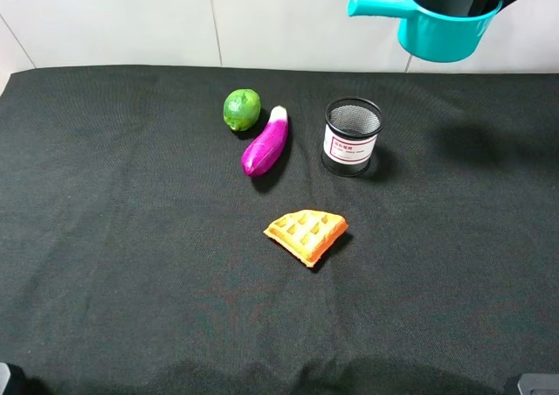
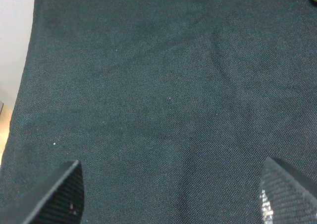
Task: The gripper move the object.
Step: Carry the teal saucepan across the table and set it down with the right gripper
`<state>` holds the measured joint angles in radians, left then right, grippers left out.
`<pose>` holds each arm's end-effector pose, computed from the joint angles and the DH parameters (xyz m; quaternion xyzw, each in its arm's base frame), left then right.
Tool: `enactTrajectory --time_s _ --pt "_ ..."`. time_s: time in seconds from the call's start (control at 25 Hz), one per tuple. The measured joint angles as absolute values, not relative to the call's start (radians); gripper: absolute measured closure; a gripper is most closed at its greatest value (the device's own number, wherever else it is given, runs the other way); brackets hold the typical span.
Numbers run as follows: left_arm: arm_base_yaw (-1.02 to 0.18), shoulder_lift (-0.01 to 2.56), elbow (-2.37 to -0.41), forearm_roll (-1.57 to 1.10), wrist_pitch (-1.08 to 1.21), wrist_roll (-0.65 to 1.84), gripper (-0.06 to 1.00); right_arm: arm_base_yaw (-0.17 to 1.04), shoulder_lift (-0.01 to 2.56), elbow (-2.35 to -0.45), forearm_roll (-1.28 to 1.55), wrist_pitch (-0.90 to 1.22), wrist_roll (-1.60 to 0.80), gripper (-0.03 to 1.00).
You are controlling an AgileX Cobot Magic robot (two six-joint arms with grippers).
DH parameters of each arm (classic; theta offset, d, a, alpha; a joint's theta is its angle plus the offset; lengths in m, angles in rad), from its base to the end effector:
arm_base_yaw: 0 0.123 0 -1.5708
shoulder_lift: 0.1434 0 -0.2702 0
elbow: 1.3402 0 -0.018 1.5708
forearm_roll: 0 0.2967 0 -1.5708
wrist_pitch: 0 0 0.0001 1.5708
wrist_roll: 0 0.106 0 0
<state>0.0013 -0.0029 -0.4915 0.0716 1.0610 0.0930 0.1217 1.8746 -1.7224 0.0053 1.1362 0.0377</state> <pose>0.0644 0.0067 0.2901 0.0379 0.8534 0.0602 0.5164 0.4489 0.0554 0.2664 -0.0406 0.9821 0.0172 0.1830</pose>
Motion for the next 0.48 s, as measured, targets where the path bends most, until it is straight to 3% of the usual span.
enactTrajectory --time_s 0.48 --pt "0.001 -0.003 -0.492 0.072 1.061 0.093 0.18 0.122 1.819 -1.722 0.051 1.181 0.014 0.97"
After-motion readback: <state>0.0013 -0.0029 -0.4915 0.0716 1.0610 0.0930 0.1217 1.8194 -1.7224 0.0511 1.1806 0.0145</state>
